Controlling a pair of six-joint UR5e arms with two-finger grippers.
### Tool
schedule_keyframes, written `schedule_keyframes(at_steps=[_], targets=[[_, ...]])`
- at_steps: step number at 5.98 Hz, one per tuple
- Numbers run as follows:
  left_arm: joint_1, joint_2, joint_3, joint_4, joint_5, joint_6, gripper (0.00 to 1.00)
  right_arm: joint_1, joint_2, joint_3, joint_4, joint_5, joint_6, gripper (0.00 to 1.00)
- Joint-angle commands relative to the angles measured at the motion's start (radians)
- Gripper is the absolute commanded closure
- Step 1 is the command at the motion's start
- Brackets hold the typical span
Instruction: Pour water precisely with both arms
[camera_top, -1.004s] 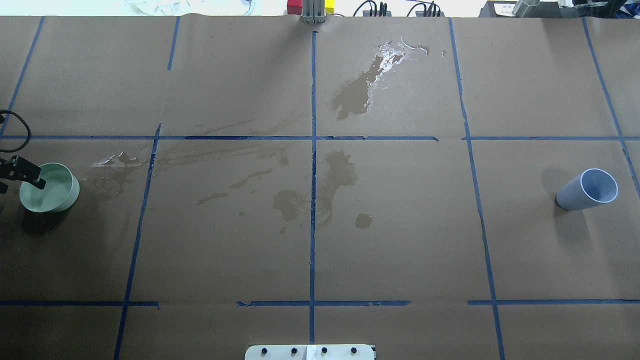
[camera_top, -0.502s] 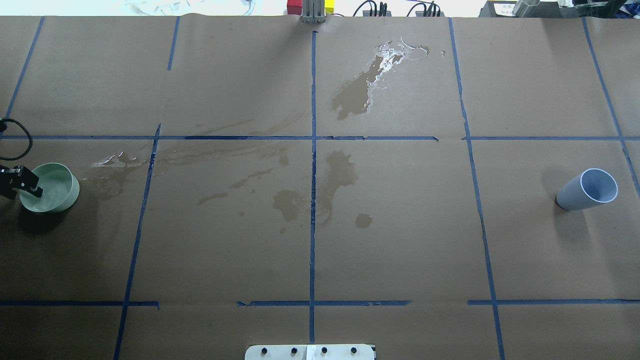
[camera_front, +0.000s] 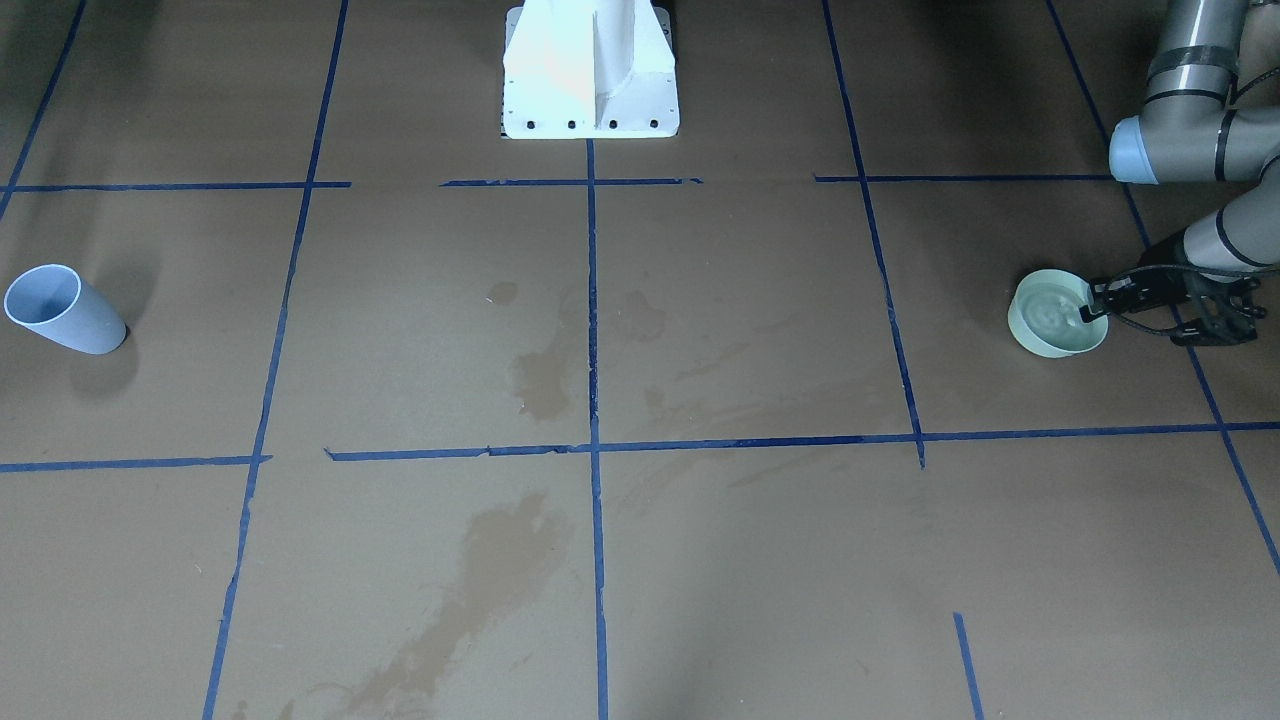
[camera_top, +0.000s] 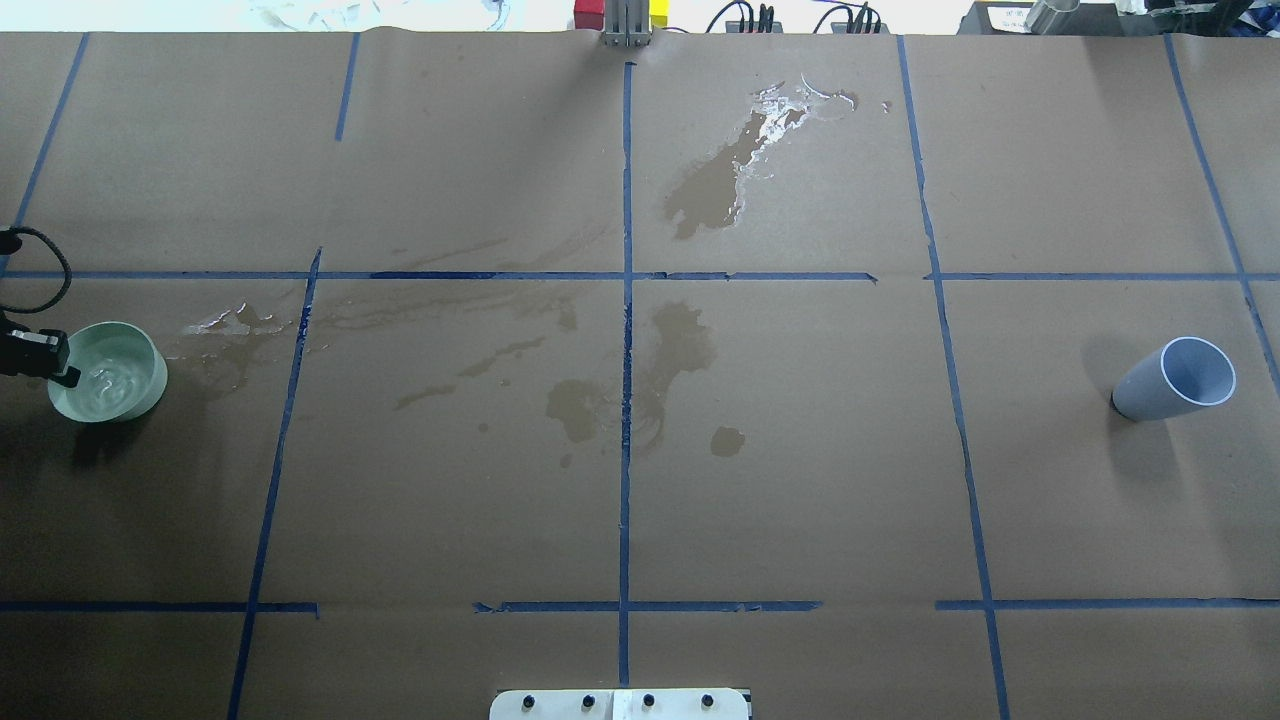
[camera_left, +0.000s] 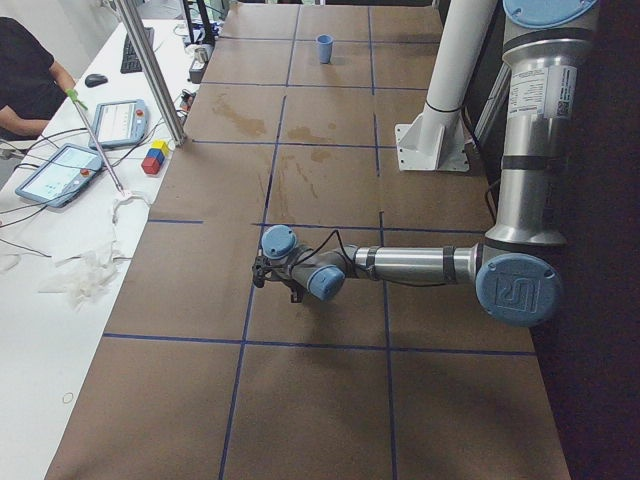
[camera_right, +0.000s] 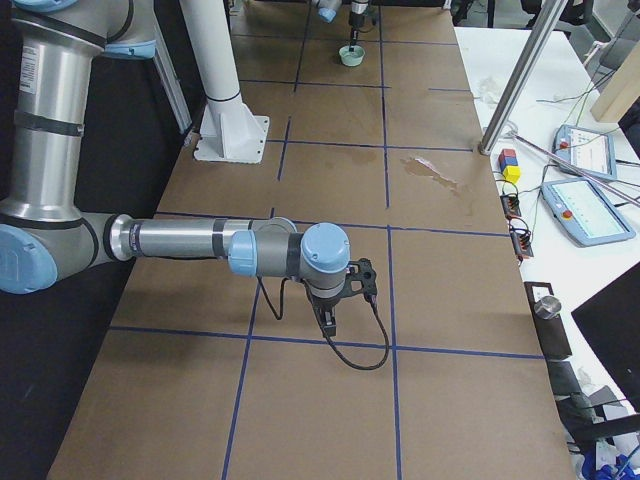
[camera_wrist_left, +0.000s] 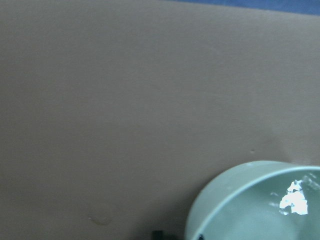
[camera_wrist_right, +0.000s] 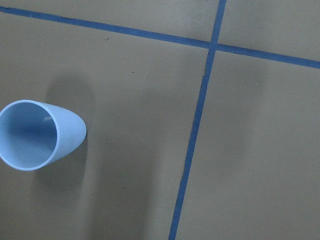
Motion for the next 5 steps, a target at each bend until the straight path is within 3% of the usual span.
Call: schedule_keyframes(at_steps=[1,3,5], targets=[[0.001,-0.005,-0.055,-0.005,-0.003,-0.043,1.0,0.0,0.0,0.0,0.0,0.0,0.001,0.0],[0.081,-0.023,-0.181,0.001,-0.006,-0.19,1.0,0.0,0.0,0.0,0.0,0.0,0.001,0.0],[0.221,-0.182,-0.186,0.014,0.0,-0.372,1.0,0.0,0.0,0.0,0.0,0.0,0.001,0.0]])
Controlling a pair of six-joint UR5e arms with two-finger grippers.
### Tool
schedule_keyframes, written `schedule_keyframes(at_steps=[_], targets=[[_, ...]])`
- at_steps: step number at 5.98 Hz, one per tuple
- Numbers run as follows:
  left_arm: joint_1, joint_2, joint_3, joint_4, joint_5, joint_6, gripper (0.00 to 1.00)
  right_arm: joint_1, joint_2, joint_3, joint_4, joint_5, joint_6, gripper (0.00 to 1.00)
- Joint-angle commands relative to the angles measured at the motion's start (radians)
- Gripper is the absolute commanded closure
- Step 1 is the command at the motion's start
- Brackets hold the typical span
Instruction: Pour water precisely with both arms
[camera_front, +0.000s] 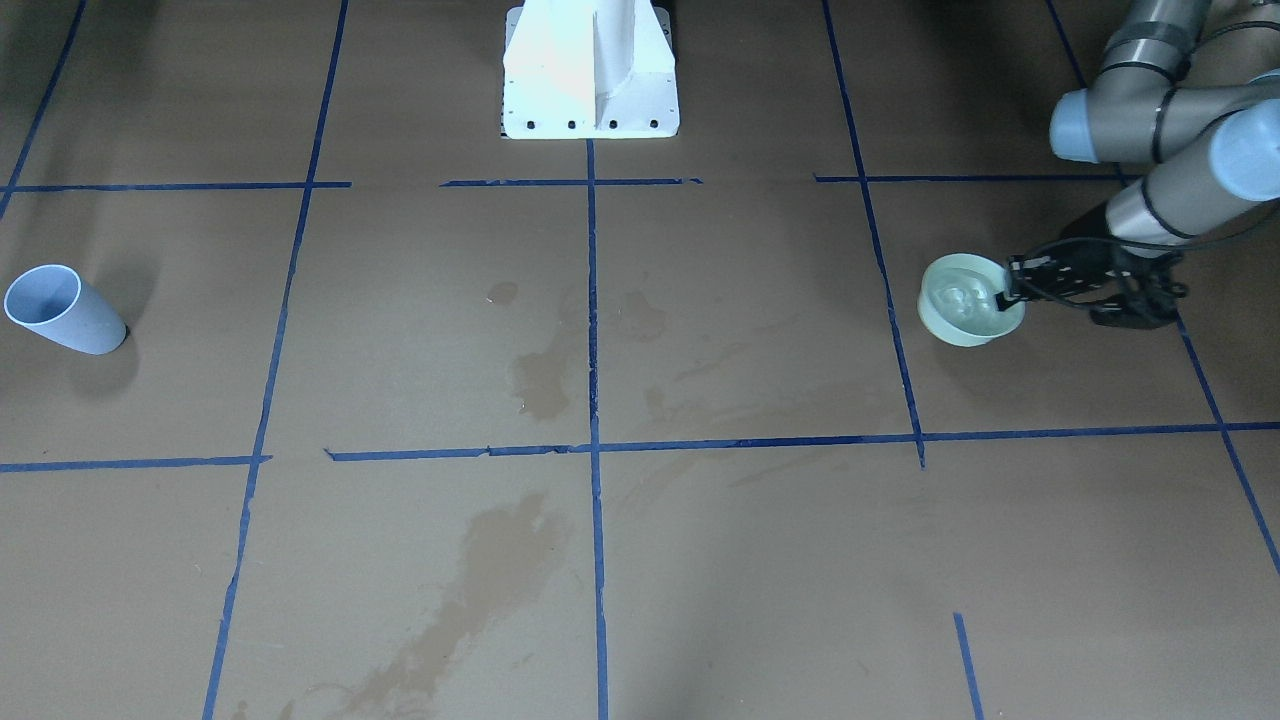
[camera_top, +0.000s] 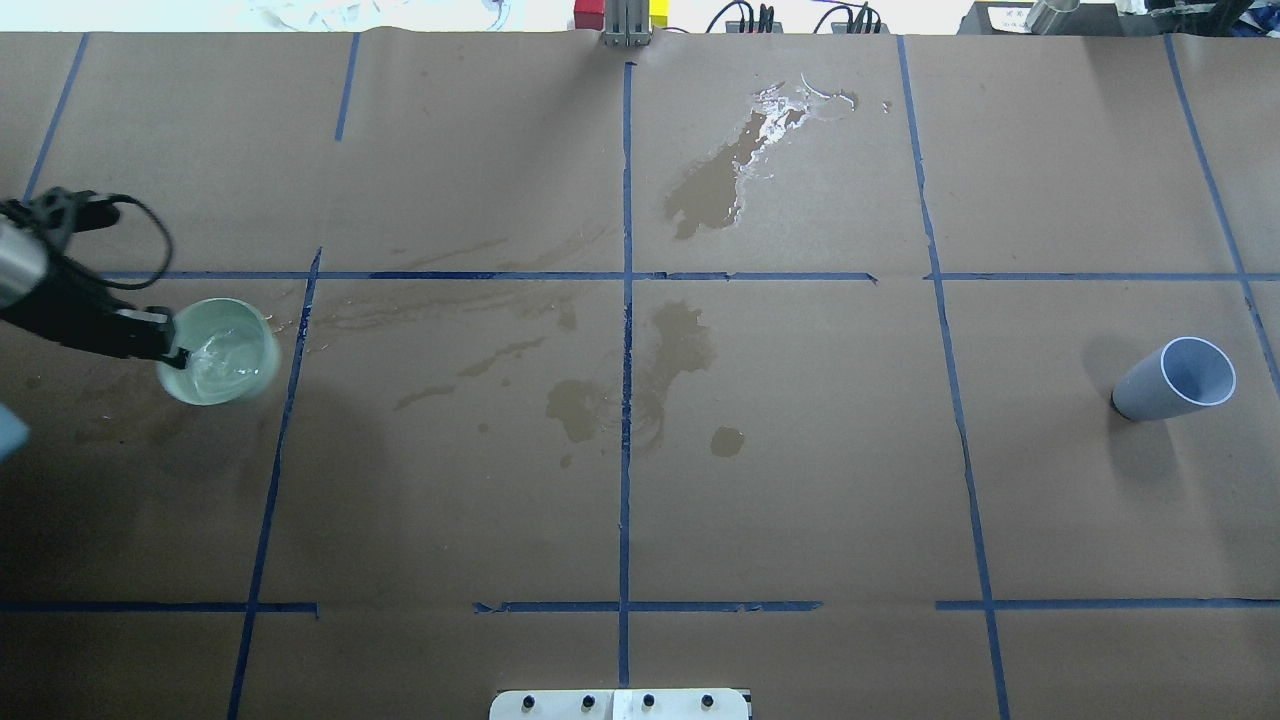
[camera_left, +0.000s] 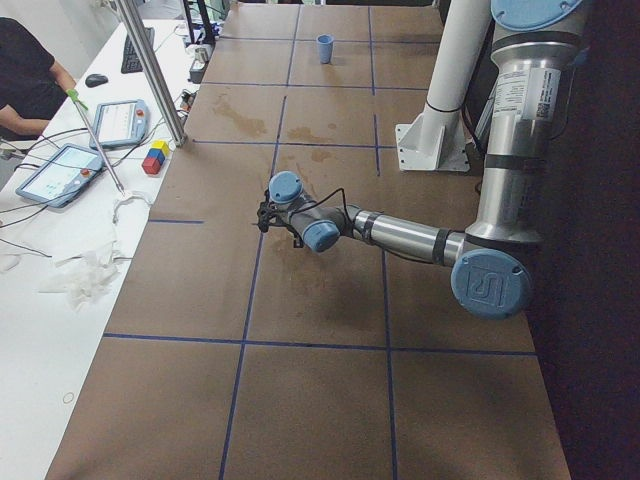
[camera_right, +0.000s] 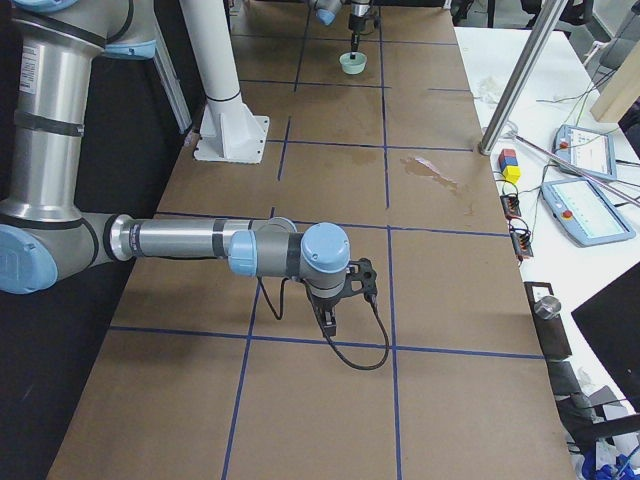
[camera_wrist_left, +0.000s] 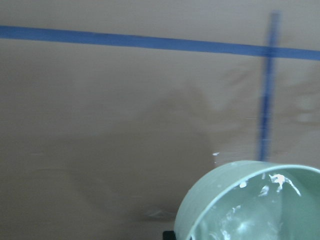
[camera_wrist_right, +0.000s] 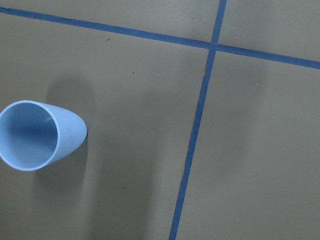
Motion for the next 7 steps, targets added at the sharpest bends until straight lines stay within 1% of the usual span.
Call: schedule_keyframes(at_steps=[1,2,3,4,5,6,7], targets=[[0.139,-0.182,-0.003,0.066,0.007,-0.183,1.0,0.0,0.0,0.0,0.0,0.0,0.0,0.0],[0.173,-0.289,-0.003,0.179,0.016,-0.213,1.0,0.0,0.0,0.0,0.0,0.0,0.0,0.0],[0.214,-0.375,0.014,0.233,0.091,-0.248,1.0,0.0,0.0,0.0,0.0,0.0,0.002,0.0],[0.285,-0.449,0.058,0.237,0.154,-0.321,1.0,0.0,0.0,-0.002,0.0,0.002,0.002,0.0],[0.308,-0.538,0.137,0.235,0.197,-0.342,1.0,0.0,0.0,0.0,0.0,0.002,0.0,0.0],[0.336,-0.574,0.179,0.231,0.234,-0.372,1.0,0.0,-0.002,-0.002,0.029,0.0,-0.002,0.0],[0.365,-0.609,0.211,0.231,0.268,-0.394,1.0,-0.002,-0.032,-0.003,0.081,0.0,0.005,0.0]])
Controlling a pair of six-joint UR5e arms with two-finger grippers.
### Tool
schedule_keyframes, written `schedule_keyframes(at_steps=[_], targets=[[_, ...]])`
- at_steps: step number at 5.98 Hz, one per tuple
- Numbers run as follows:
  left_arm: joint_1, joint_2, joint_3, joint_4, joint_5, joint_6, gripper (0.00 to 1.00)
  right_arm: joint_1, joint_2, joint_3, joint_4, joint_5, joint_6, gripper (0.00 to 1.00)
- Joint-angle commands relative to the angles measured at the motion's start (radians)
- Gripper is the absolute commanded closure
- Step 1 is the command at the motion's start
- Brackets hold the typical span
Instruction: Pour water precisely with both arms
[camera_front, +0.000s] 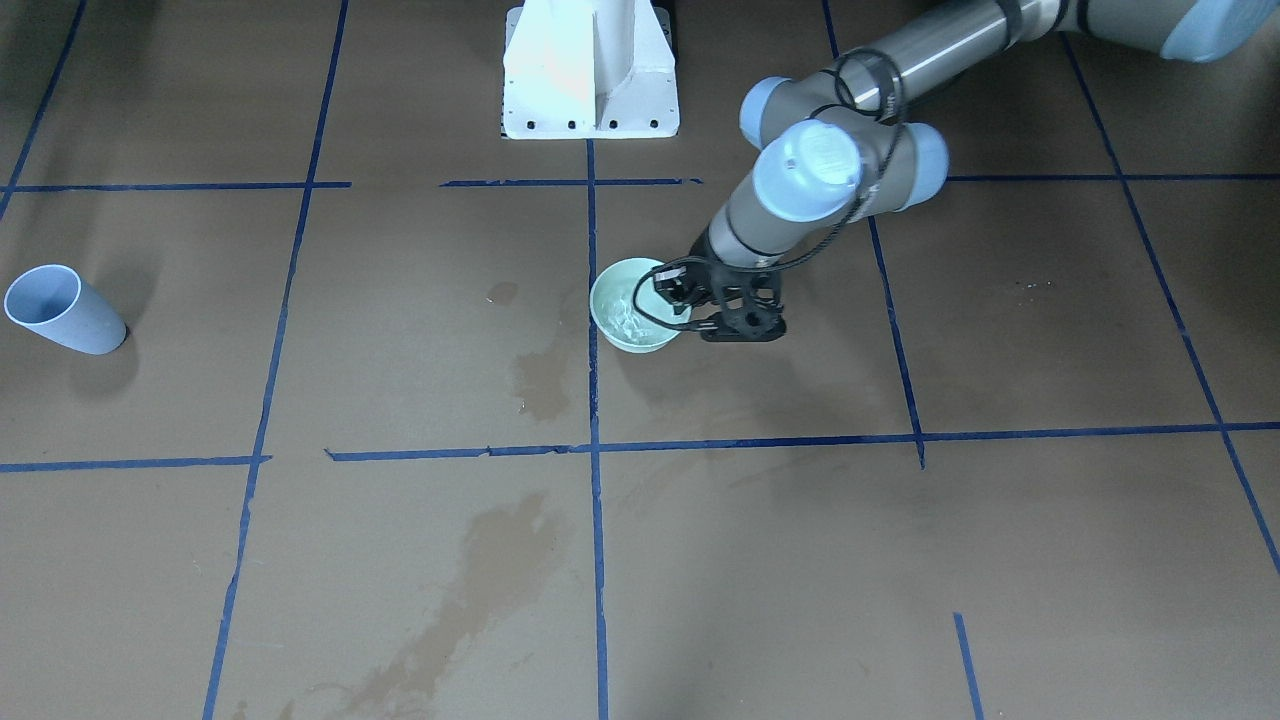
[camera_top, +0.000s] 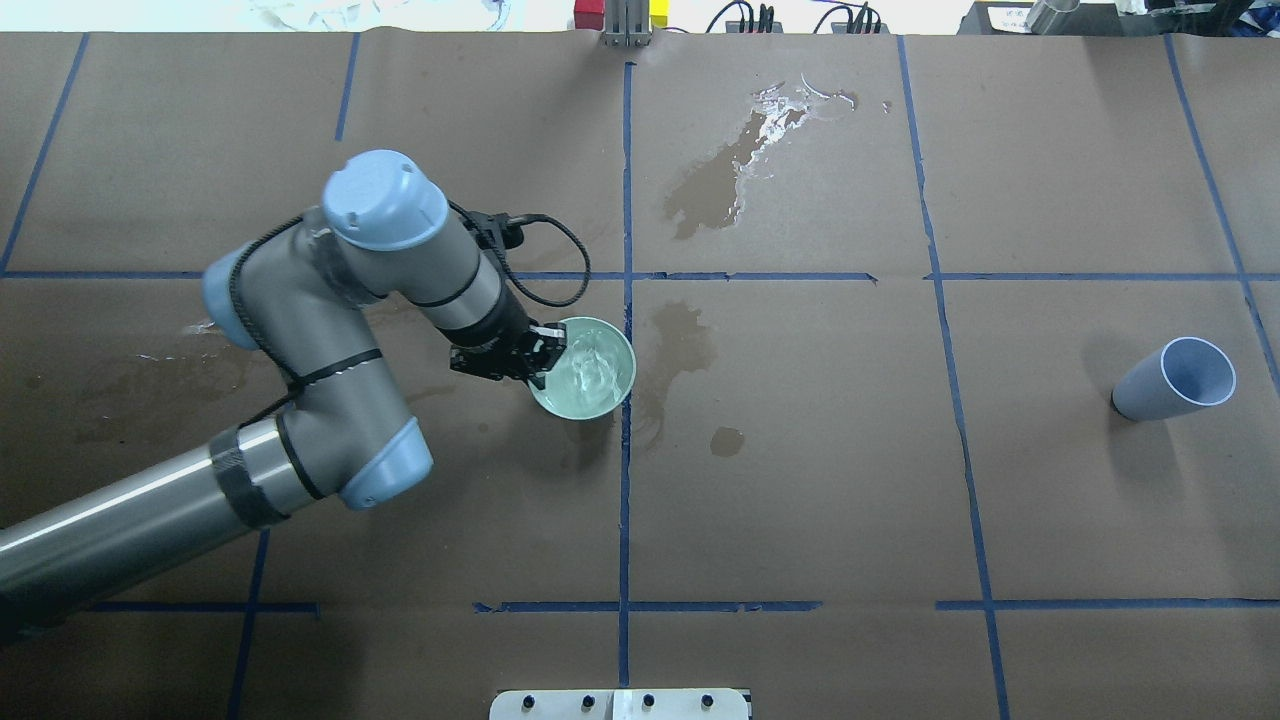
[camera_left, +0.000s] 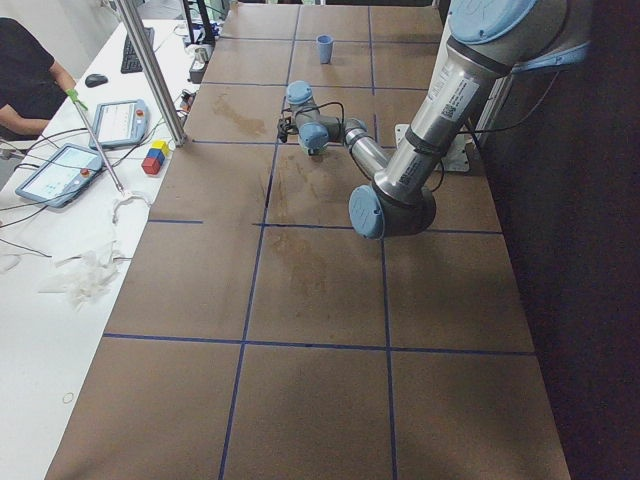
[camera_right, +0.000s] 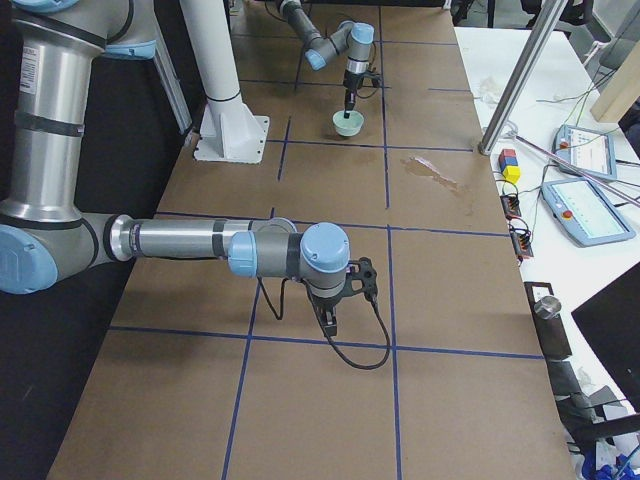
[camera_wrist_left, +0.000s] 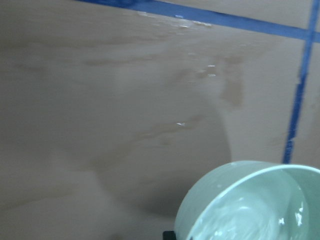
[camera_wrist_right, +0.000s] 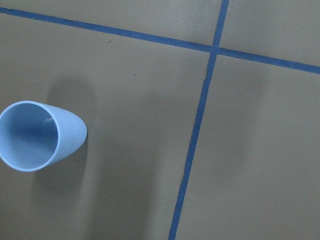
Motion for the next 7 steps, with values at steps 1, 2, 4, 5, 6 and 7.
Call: schedule_keyframes(at_steps=[1,2,4,5,6,7], targets=[[0.049,-0.059,0.054,-0.001,0.067,-0.033,1.0,-0.001,-0.049,-0.001,0.125,0.001,0.007,0.0],[0.063,-0.058,0.057,-0.002,0.072,-0.035,1.0,-0.003,-0.066,-0.006,0.145,0.028,0.007,0.0],[0.066,-0.064,0.065,-0.007,0.072,-0.035,0.92,-0.003,-0.072,-0.009,0.194,0.062,0.007,0.0],[0.066,-0.062,0.063,-0.008,0.072,-0.034,0.71,-0.003,-0.075,-0.009,0.196,0.081,0.009,0.0],[0.064,-0.062,0.06,-0.005,0.072,-0.032,0.21,-0.012,-0.075,-0.006,0.198,0.082,0.007,0.0],[0.058,-0.062,0.05,-0.005,0.072,-0.034,0.07,-0.074,-0.074,-0.001,0.222,0.092,0.012,0.0]])
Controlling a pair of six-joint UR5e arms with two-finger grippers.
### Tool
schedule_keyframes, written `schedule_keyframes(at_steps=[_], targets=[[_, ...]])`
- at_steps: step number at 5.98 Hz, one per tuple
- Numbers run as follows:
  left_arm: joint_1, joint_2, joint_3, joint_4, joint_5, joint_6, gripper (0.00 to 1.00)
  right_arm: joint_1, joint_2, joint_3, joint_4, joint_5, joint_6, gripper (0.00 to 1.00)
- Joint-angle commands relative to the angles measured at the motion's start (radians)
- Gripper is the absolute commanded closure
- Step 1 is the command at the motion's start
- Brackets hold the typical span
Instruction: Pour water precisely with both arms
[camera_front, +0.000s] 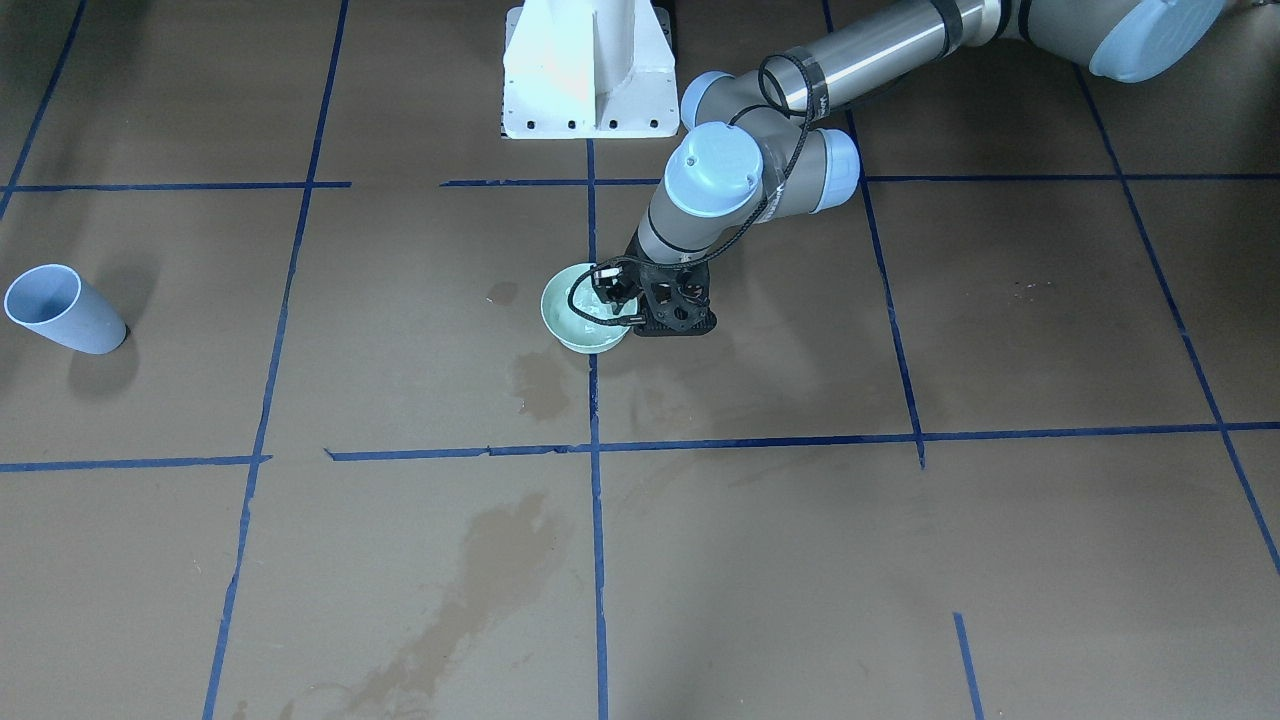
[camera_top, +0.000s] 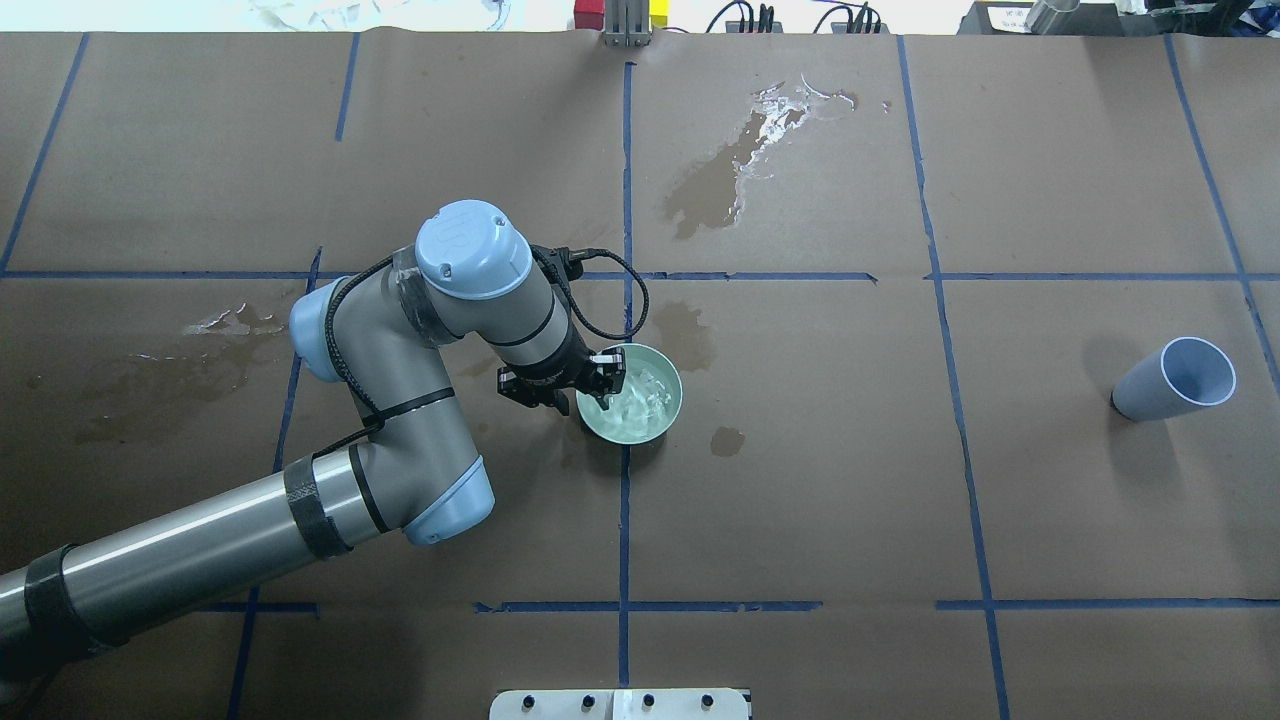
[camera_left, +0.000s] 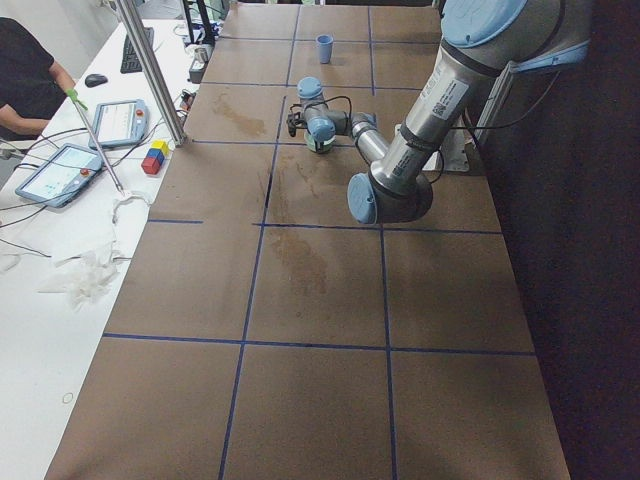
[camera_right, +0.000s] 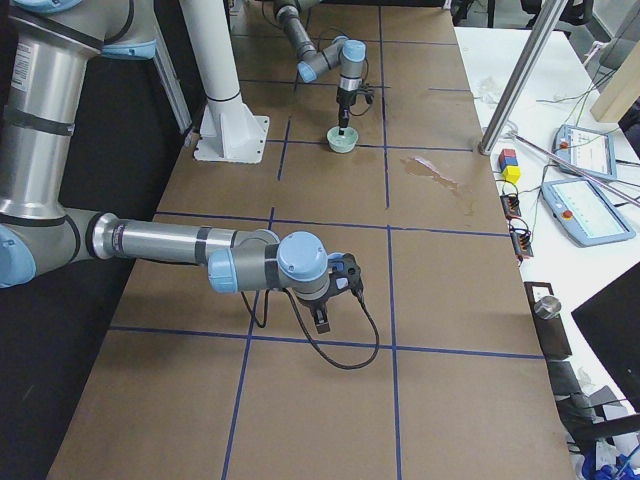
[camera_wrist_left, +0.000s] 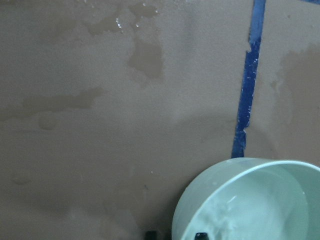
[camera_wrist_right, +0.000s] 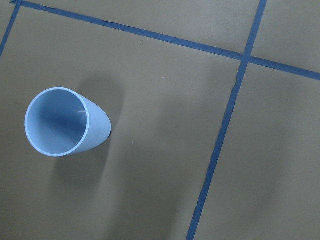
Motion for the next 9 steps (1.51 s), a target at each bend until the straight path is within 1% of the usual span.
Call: schedule_keyframes(at_steps=[1,2,3,4,5,6,7,8,9], targets=[[-0.023,0.003,-0.054,0.002,0.0,-0.004,0.04,-0.06,0.001,0.002,0.06,0.008,0.004,0.0],[-0.038,0.006,-0.083,0.004,0.0,-0.005,0.04,-0.103,-0.001,0.004,0.144,0.008,0.106,0.0],[-0.058,0.038,-0.149,0.005,0.002,-0.023,0.02,-0.155,-0.005,0.001,0.273,-0.016,0.302,0.0],[-0.067,0.116,-0.249,0.005,0.002,-0.051,0.01,-0.194,-0.033,0.002,0.398,-0.048,0.414,0.0],[-0.084,0.155,-0.294,0.005,0.002,-0.053,0.01,-0.284,-0.044,0.002,0.577,-0.124,0.652,0.0],[-0.108,0.187,-0.324,0.005,0.002,-0.053,0.01,-0.421,-0.082,0.002,0.754,-0.295,0.801,0.0],[-0.127,0.227,-0.368,0.007,0.002,-0.053,0.01,-0.52,-0.094,0.004,0.841,-0.394,0.951,0.0],[-0.136,0.258,-0.397,0.007,0.003,-0.053,0.01,-0.597,-0.123,0.004,0.932,-0.485,1.033,0.0],[-0.142,0.268,-0.408,0.008,0.003,-0.053,0.01,-0.69,-0.172,0.004,1.009,-0.624,1.082,0.0]])
